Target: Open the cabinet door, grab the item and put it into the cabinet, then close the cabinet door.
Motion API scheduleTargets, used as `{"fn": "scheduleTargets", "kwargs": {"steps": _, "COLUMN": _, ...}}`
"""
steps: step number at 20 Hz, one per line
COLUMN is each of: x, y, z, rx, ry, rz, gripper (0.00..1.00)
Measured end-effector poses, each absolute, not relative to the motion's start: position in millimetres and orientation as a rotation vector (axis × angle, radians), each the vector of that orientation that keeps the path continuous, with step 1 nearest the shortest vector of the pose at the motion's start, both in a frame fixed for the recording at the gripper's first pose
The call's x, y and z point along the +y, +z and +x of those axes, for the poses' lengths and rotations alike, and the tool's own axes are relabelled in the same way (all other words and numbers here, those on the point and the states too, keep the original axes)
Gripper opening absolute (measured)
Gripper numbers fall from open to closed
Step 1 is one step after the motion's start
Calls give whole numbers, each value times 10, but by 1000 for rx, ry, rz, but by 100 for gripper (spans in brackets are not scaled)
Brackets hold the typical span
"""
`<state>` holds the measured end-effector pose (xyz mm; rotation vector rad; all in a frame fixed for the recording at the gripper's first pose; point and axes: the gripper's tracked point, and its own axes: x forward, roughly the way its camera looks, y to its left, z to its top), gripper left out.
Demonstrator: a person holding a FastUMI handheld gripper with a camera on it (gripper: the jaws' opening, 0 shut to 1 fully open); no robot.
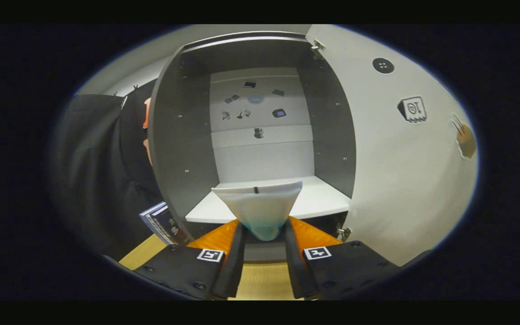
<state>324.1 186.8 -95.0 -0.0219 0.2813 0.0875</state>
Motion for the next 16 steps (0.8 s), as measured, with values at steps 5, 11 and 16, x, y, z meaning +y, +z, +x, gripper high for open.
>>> {"fn": "scheduleTargets", "kwargs": {"steps": 5, "x": 2004, "y": -900, "z": 4031, "rx": 366, "ry": 103, "rz": -4, "gripper": 51}}
{"fn": "scheduleTargets", "kwargs": {"steps": 11, "x": 2116, "y": -1187, "z": 4353, "rx": 510, "ry": 133, "rz": -13, "gripper": 51}}
{"fn": "scheduleTargets", "kwargs": {"steps": 16, "x": 2106, "y": -1374, "z": 4435, "rx": 574, "ry": 126, "rz": -43, "gripper": 51}}
